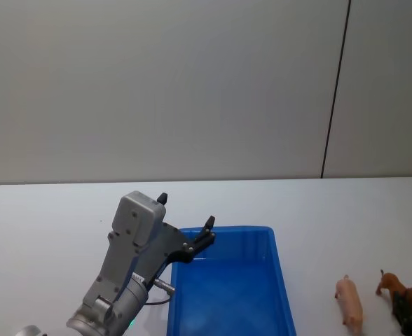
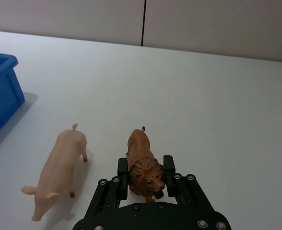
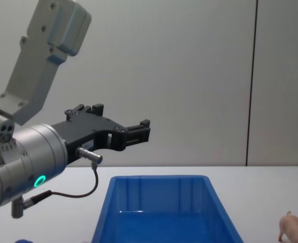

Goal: Pick up the two dolls from the table and place them into the box.

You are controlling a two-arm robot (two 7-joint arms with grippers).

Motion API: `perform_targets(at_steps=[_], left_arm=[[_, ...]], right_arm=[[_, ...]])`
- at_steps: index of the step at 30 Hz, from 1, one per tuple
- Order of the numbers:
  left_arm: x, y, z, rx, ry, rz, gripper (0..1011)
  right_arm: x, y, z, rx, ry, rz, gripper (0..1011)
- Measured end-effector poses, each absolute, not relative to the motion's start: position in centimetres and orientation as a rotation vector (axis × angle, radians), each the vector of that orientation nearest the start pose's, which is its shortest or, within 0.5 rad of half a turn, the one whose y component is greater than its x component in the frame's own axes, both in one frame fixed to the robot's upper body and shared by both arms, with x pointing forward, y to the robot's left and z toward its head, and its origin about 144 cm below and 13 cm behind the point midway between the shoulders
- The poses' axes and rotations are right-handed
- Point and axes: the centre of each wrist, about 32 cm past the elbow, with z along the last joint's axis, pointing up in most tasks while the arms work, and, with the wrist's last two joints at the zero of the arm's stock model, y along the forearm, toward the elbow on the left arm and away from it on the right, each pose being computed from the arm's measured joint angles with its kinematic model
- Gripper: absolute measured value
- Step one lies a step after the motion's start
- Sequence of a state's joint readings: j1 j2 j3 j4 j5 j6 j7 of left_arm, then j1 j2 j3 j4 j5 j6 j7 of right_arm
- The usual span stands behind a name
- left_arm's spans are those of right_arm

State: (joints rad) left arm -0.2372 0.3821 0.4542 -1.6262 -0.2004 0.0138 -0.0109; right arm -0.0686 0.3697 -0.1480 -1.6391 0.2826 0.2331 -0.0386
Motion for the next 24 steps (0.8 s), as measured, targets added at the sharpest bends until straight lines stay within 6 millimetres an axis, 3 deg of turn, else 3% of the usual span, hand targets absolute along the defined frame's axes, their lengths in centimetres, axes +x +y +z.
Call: perform_targets(at_steps=[24], left_arm=[[49.2,19.8,120.4,0.061,-0.268,1.124,1001]], right_arm=[[44.2,-25.6,118.4,-0.127,-0.015,-1.287,422]])
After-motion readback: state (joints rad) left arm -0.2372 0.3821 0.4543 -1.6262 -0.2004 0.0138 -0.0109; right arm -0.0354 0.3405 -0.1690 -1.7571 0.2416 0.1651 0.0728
